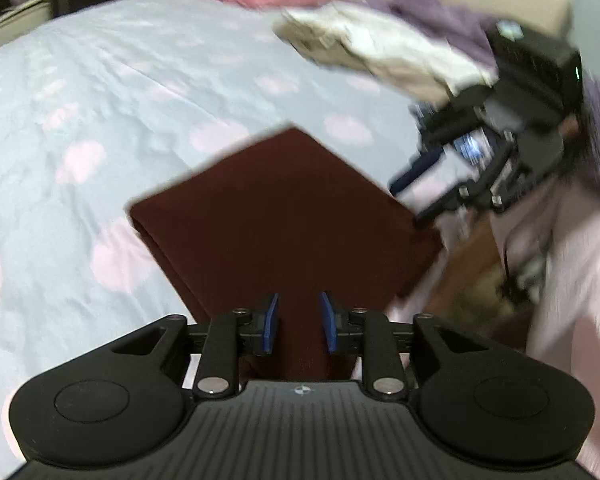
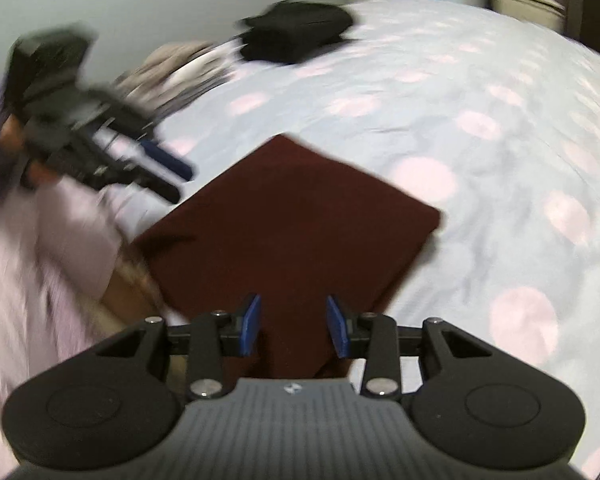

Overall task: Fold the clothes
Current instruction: 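Grasp the folded maroon sweater bundle with the right tool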

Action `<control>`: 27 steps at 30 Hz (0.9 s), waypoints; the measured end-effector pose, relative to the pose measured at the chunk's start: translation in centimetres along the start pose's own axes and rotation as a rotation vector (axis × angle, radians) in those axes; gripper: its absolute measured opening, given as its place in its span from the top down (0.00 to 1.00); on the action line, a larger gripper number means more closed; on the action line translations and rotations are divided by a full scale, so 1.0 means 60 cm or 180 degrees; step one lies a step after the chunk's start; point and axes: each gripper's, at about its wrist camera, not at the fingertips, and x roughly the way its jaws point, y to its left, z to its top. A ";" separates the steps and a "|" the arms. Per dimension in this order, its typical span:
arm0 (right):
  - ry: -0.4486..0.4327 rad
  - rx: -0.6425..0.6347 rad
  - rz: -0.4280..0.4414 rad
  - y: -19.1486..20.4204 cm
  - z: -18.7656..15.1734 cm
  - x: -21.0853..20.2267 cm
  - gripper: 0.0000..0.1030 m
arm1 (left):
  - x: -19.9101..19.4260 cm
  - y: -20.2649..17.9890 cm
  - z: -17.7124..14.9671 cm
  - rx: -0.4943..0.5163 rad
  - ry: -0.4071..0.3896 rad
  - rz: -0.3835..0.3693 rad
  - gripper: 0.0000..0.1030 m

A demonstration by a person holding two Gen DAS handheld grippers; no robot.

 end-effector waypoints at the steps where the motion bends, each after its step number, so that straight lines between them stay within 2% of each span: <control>1: -0.0014 0.0160 -0.0045 -0.009 0.002 0.002 0.60 | -0.002 0.008 0.003 -0.0122 -0.0061 0.0069 0.74; 4: -0.0023 0.0634 -0.0116 -0.032 0.002 0.009 0.55 | 0.001 0.032 0.005 -0.0479 -0.0111 0.0258 0.66; 7: -0.0013 0.0942 -0.0115 -0.050 -0.002 0.020 0.49 | 0.012 0.056 0.000 -0.0832 -0.0099 0.0430 0.57; 10: 0.0034 0.1105 -0.0103 -0.063 -0.003 0.023 0.49 | 0.025 0.080 -0.009 -0.1139 -0.0047 0.0395 0.57; 16: 0.0092 0.1473 0.0023 -0.090 -0.018 0.040 0.49 | 0.053 0.101 -0.015 -0.1391 0.0035 0.0242 0.55; 22: 0.0172 0.1673 0.0083 -0.106 -0.027 0.062 0.45 | 0.075 0.115 -0.025 -0.1592 0.0125 0.0121 0.48; 27: 0.0190 0.1861 0.0195 -0.121 -0.031 0.077 0.44 | 0.085 0.127 -0.031 -0.1729 0.0170 0.0028 0.47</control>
